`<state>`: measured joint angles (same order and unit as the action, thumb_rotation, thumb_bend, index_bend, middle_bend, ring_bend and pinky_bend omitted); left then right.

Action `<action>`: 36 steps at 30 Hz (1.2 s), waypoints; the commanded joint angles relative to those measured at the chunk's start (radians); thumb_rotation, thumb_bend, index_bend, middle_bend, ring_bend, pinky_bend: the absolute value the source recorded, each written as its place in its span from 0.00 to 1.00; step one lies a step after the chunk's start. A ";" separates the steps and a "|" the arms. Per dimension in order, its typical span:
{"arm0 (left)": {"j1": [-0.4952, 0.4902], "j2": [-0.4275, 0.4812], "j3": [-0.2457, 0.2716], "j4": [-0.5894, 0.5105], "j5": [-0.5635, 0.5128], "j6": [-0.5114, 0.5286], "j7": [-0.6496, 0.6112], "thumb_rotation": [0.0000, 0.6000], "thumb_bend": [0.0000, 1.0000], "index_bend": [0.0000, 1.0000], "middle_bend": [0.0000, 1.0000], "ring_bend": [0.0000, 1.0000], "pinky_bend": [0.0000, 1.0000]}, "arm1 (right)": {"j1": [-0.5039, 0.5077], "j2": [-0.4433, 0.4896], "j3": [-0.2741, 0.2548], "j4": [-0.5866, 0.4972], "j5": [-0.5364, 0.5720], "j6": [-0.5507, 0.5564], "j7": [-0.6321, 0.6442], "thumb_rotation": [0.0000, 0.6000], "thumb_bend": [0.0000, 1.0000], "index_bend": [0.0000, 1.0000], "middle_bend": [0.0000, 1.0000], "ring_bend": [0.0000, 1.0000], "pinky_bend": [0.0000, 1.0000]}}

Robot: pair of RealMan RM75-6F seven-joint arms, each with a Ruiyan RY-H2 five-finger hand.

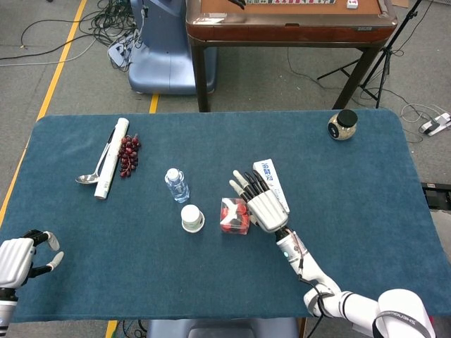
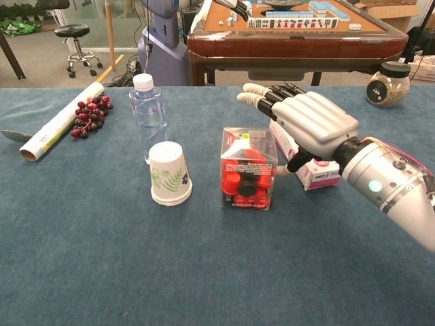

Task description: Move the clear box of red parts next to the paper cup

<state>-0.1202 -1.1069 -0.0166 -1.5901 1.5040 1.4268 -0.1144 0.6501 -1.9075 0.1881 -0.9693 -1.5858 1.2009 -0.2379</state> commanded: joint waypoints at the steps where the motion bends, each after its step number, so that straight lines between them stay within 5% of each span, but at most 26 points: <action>1: 0.000 0.000 0.001 0.000 0.000 -0.001 0.001 1.00 0.30 0.61 0.56 0.43 0.58 | 0.015 -0.010 0.012 0.020 0.015 -0.007 0.009 1.00 0.00 0.00 0.00 0.00 0.00; 11: 0.000 0.001 0.000 0.002 -0.002 -0.004 -0.001 1.00 0.30 0.61 0.56 0.43 0.58 | 0.016 0.009 0.008 0.018 0.040 0.009 0.027 1.00 0.00 0.00 0.00 0.00 0.00; 29: -0.004 -0.014 0.005 0.002 0.001 -0.014 0.036 1.00 0.30 0.61 0.56 0.43 0.58 | -0.127 0.218 -0.162 -0.354 -0.024 0.094 -0.065 1.00 0.00 0.00 0.00 0.00 0.00; 36: -0.004 -0.015 0.007 0.000 0.006 -0.012 0.039 1.00 0.30 0.61 0.56 0.43 0.58 | -0.114 0.186 -0.165 -0.353 -0.056 0.080 -0.109 1.00 0.00 0.00 0.00 0.00 0.00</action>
<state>-0.1243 -1.1223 -0.0098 -1.5895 1.5091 1.4149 -0.0758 0.5291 -1.7088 0.0189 -1.3299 -1.6390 1.2909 -0.3361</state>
